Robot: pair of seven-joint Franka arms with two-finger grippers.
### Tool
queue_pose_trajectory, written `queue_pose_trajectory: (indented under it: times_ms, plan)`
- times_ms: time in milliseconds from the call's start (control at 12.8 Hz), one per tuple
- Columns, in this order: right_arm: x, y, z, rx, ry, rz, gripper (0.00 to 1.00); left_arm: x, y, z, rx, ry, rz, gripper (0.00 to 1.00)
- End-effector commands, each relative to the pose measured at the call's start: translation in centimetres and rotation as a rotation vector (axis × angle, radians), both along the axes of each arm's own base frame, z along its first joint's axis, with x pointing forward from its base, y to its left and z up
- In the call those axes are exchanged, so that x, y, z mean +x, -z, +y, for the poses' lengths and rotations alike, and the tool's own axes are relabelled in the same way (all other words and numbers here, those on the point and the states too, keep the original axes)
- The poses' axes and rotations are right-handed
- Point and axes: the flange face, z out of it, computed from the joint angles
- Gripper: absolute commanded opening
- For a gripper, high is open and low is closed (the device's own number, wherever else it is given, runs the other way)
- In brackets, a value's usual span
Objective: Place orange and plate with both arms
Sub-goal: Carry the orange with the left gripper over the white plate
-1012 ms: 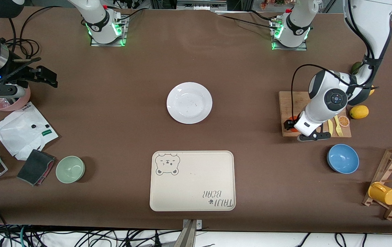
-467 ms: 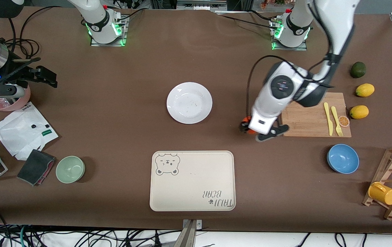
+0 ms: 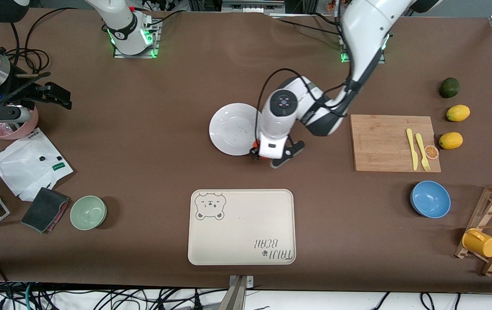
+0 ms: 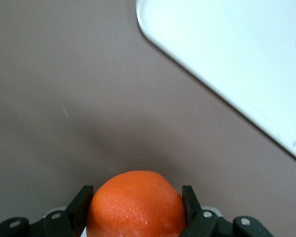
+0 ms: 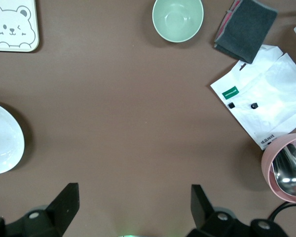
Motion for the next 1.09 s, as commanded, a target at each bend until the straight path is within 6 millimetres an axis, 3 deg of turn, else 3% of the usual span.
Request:
queue_pose_trajectory:
  times_ms: [0, 156, 233, 311, 545, 700, 1012]
  plan:
    - [-0.1, 0.3, 0.2, 0.003, -0.008, 0.022, 1.0, -2.2, 0.9, -3.8, 0.01, -0.072, 0.021, 0.5]
    - [-0.2, 0.8, 0.4, 0.006, -0.032, 0.032, 1.0, -5.1, 2.6, -6.4, 0.023, -0.14, 0.051, 0.52]
    - [-0.2, 0.9, 0.5, 0.008, -0.039, 0.033, 1.0, -5.3, 3.0, -6.6, 0.029, -0.152, 0.055, 0.66]
    - [-0.4, 1.3, 0.6, 0.013, -0.041, 0.048, 1.0, -5.5, 3.3, -6.6, 0.034, -0.144, 0.055, 1.0]
    - [-0.8, 1.9, 1.3, 0.055, -0.053, 0.071, 1.0, -5.3, 2.8, -6.5, 0.031, -0.134, 0.048, 1.0]
    - [-1.0, 2.9, 1.6, 0.087, -0.05, 0.085, 1.0, -3.9, 1.6, -5.4, 0.038, -0.15, 0.028, 1.0]
    - [-1.5, 6.2, 3.1, 0.131, -0.055, 0.1, 1.0, 0.9, -2.7, 1.9, 0.181, -0.071, 0.013, 1.0]
